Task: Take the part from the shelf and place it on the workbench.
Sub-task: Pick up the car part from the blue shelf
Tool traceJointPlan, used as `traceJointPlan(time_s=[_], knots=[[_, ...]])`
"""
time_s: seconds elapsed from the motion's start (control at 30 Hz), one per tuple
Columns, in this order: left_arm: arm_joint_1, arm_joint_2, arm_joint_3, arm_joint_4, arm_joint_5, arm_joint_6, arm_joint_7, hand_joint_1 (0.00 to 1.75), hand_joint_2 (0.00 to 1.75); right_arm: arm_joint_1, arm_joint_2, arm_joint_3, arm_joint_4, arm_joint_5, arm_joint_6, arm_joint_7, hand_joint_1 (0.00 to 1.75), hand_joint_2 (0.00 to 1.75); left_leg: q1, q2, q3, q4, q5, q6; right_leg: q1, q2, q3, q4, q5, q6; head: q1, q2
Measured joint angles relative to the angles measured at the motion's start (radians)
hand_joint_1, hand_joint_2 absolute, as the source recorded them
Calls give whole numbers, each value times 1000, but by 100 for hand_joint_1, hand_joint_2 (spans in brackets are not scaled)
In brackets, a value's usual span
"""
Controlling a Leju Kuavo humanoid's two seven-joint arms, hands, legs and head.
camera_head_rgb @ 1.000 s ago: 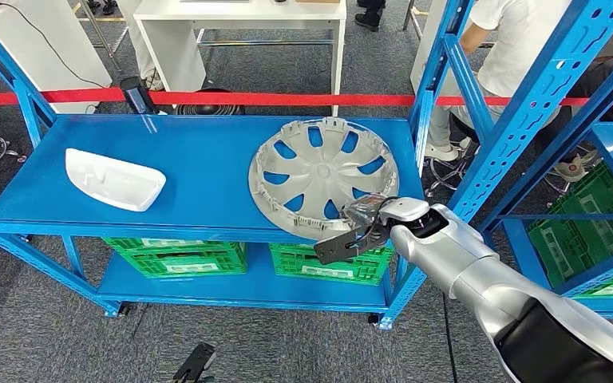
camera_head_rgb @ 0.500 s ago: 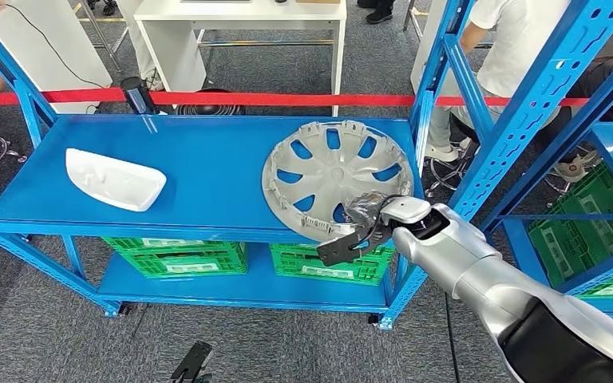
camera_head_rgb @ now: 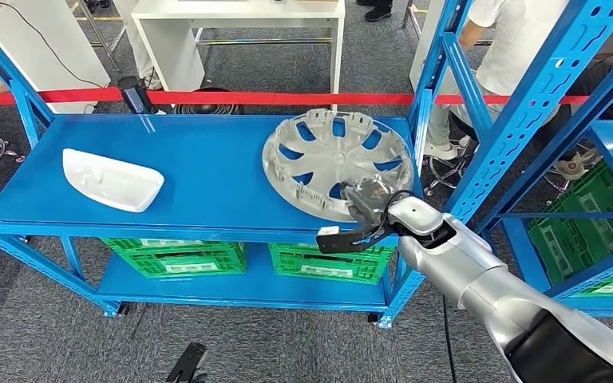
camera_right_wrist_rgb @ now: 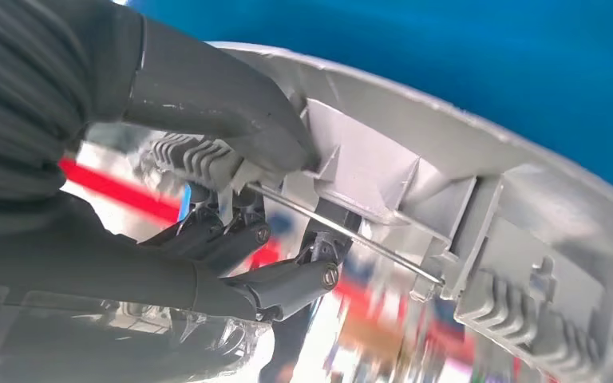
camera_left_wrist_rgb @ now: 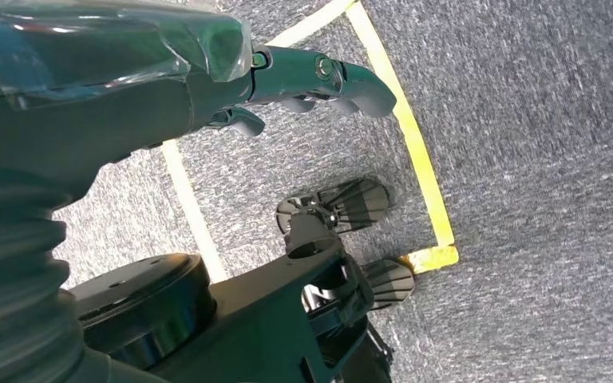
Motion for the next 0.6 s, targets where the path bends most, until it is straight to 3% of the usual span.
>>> traceJointPlan(time_s=[0.1, 0.23, 0.6], knots=[[5, -4, 1, 0, 0, 12, -9, 0, 175, 28, -9, -79, -56, 12, -143, -24, 175, 175, 0, 0, -2, 0, 0, 0, 0, 0, -2, 0, 0, 0, 0, 0], [6, -9, 2, 0, -1, 17, -13, 0, 175, 77, -13, -182, -136, 19, -264, -67, 175, 175, 0, -1, -6, 0, 0, 0, 0, 0, -5, 0, 0, 0, 0, 0], [5, -16, 2, 0, -10, 25, -20, 0, 175, 167, -7, -389, -299, -50, -380, -143, 175, 175, 0, -2, -8, 0, 0, 0, 0, 0, -8, 0, 0, 0, 0, 0]])
